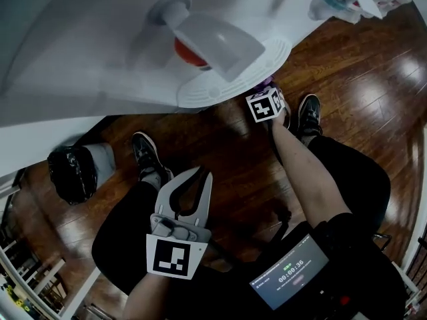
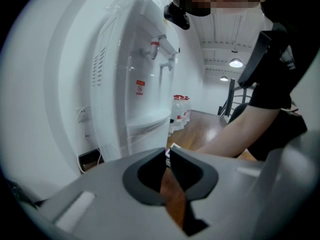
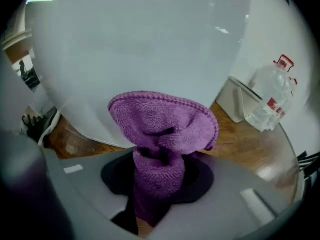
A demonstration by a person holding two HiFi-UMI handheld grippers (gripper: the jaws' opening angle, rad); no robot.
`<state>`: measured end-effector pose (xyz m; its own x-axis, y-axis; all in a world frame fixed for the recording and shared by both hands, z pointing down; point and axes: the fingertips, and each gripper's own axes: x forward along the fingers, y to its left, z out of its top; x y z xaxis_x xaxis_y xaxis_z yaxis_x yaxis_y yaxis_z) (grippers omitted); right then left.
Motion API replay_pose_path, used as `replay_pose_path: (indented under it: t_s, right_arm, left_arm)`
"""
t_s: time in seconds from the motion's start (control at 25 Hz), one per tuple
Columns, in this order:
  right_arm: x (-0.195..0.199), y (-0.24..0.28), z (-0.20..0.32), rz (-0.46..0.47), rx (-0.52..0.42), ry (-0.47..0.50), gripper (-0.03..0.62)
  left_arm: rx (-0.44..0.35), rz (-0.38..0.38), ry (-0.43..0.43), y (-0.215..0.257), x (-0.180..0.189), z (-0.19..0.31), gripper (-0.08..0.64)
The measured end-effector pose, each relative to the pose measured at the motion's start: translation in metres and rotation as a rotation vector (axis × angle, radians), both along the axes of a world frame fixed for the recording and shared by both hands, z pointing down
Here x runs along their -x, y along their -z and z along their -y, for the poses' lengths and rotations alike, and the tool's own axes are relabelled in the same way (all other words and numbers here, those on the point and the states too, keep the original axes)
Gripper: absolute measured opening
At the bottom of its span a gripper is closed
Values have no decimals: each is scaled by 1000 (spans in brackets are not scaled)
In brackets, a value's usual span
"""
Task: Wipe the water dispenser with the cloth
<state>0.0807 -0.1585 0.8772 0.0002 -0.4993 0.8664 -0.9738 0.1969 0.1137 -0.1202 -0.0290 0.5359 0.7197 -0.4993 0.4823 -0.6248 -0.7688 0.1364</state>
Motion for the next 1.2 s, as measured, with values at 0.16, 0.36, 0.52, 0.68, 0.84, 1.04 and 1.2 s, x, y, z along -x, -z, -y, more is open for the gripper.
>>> replay_pose_path:
  t_s: [0.16, 0.36, 0.52, 0.68, 0.84, 1.04, 1.2]
  right_arm:
    - [89, -12, -15, 66, 26, 146, 140]
    - [201, -16, -35, 145, 32, 361, 140]
    - [273, -13, -46, 211, 6, 530, 140]
    - [271, -16, -41, 236, 15, 554, 140]
    - [198, -48, -31, 210, 70, 447, 140]
    - [54, -80, -16, 92, 90, 170, 138]
    - [-18, -58, 2, 41, 65, 102, 138]
  left_arm:
    - [-2, 1, 20, 4, 9, 2, 44]
    - [-4, 21, 48, -4, 26, 2, 44]
    - [6, 40, 78, -13, 36, 6, 44]
    - [1, 40, 90, -12, 34, 8, 44]
    - [34, 64, 60, -25, 28, 4, 44]
    - [99, 56, 97, -31, 21, 11, 44]
    - [59, 44, 59, -24, -4, 19, 44]
